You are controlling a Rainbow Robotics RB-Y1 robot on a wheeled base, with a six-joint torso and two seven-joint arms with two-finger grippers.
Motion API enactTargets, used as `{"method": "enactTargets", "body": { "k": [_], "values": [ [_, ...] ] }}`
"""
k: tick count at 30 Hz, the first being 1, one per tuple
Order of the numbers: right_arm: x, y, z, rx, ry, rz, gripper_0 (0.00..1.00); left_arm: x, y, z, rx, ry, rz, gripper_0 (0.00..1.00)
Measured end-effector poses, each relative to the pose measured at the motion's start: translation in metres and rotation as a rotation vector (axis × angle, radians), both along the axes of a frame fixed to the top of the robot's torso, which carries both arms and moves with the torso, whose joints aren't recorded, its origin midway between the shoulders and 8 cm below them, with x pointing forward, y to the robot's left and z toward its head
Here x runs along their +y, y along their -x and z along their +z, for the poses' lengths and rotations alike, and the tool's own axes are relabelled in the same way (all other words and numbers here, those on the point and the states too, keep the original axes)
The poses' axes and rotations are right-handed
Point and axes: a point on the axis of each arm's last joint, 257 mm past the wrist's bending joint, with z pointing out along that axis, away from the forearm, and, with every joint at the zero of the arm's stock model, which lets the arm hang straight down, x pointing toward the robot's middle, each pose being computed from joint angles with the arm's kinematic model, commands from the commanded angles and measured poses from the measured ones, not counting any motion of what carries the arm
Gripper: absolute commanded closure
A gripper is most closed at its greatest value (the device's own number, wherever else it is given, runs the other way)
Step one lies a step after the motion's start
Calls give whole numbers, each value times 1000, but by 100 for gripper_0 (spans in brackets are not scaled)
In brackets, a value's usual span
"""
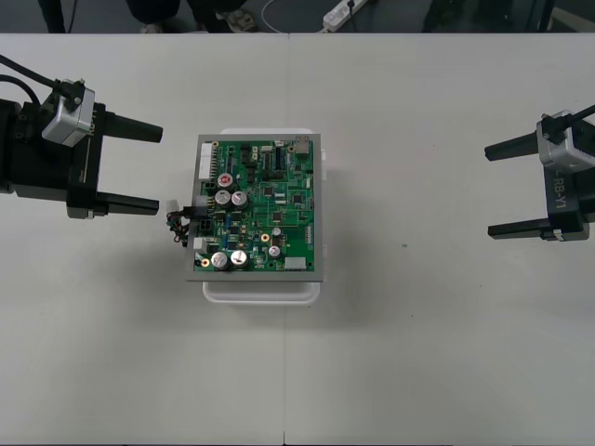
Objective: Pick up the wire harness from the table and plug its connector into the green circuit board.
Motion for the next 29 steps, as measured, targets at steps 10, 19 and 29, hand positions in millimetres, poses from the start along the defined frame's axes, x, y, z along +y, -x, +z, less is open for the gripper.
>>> {"method": "enactTargets", "body": {
  "k": [10,19,29],
  "values": [
    [0,0,0,0,0,0,6,0,0,0,0,0,0,10],
    [0,0,0,0,0,0,6,0,0,0,0,0,0,10],
    [0,0,0,0,0,0,6,0,0,0,0,0,0,10]
  ]
}}
